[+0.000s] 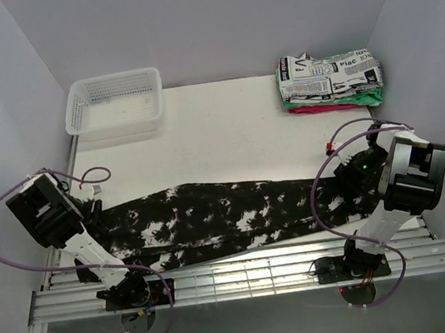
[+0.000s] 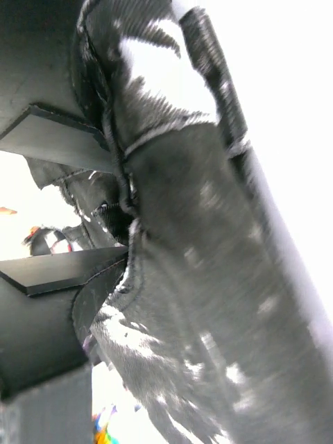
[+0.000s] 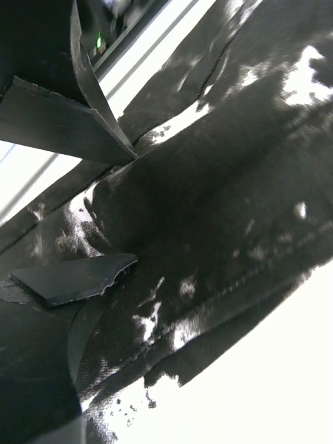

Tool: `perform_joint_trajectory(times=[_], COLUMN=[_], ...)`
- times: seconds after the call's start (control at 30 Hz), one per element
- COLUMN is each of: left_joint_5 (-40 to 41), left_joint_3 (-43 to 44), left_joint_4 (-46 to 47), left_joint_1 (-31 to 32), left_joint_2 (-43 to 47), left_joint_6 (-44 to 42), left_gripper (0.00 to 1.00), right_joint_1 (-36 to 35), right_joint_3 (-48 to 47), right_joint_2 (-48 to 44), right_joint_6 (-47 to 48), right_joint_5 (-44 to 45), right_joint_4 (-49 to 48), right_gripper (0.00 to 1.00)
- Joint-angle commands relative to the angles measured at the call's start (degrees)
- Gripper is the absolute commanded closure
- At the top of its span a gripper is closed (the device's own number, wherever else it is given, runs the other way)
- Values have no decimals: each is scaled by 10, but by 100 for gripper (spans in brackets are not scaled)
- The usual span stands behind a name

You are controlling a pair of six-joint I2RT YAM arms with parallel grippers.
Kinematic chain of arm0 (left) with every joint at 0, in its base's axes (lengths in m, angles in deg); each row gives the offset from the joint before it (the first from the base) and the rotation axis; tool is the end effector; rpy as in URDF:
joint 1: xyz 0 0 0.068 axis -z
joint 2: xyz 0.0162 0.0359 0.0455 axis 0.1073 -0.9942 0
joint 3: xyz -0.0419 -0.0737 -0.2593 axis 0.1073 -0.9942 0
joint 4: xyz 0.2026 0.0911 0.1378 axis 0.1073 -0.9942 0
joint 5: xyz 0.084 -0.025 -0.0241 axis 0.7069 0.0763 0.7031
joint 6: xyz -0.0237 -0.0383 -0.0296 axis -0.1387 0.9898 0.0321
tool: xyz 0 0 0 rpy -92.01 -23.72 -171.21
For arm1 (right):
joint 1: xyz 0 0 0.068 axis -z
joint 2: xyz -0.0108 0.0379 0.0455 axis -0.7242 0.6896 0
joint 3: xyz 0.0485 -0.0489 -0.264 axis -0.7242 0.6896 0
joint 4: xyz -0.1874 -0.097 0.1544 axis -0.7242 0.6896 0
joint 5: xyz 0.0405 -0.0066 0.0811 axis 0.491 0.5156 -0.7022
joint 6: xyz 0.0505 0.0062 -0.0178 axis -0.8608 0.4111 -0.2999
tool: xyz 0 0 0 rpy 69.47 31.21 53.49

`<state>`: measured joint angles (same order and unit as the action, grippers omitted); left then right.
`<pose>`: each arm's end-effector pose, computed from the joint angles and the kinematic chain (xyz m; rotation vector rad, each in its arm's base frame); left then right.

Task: Fold and stack the trousers
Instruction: Fold the trousers

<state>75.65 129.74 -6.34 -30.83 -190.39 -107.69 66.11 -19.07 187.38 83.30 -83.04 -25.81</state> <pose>0.2422 0.1735 0.1424 0.0018 -2.9036 0.5887 0.2571 -0.0804 0.1572 -1.2096 2.7187 0.4658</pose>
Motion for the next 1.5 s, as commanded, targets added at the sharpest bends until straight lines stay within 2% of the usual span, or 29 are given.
perform_joint_trajectory(times=[0.0,0.23,0.33,0.53,0.67,0.8,0.83,0.97,1.03,1.1,1.13,1.27,1.33,1.47], left_joint_5=[-82,-70,-78,-72,-114,-155,-157,-171,-184,-215,-256,-336,-325,-281], left_joint_3=[57,221,299,409,449,438,433,401,376,364,353,322,296,228], left_joint_4=[278,269,264,274,251,210,204,164,154,147,146,149,160,223], left_joint_1=[46,112,117,118,118,118,116,102,80,55,23,-39,-44,-45], left_joint_2=[-123,-234,-273,-297,-281,-209,-188,-98,-60,-43,-27,-4,5,37], left_joint_6=[64,131,172,218,214,183,181,176,187,196,207,234,226,250], left_gripper=[42,43,43,43,38,29,23,13,11,2,2,2,2,2], right_joint_1=[1,-6,-9,-29,-41,-42,-41,-36,-31,-15,-9,53,85,155], right_joint_3=[-29,-91,-103,-156,-198,-242,-249,-256,-260,-259,-258,-260,-266,-303], right_joint_2=[88,135,143,166,179,151,137,43,20,-6,-12,-18,-11,45], right_joint_6=[-54,-110,-132,-196,-226,-225,-220,-216,-226,-250,-262,-295,-311,-356], right_joint_5=[65,64,66,56,45,7,3,-10,-16,-25,-27,-66,-109,-113], right_joint_4=[-182,-189,-207,-226,-220,-167,-146,-94,-76,-61,-59,-30,-17,17], right_gripper=[37,36,37,35,34,34,34,31,30,25,23,20,19,18])
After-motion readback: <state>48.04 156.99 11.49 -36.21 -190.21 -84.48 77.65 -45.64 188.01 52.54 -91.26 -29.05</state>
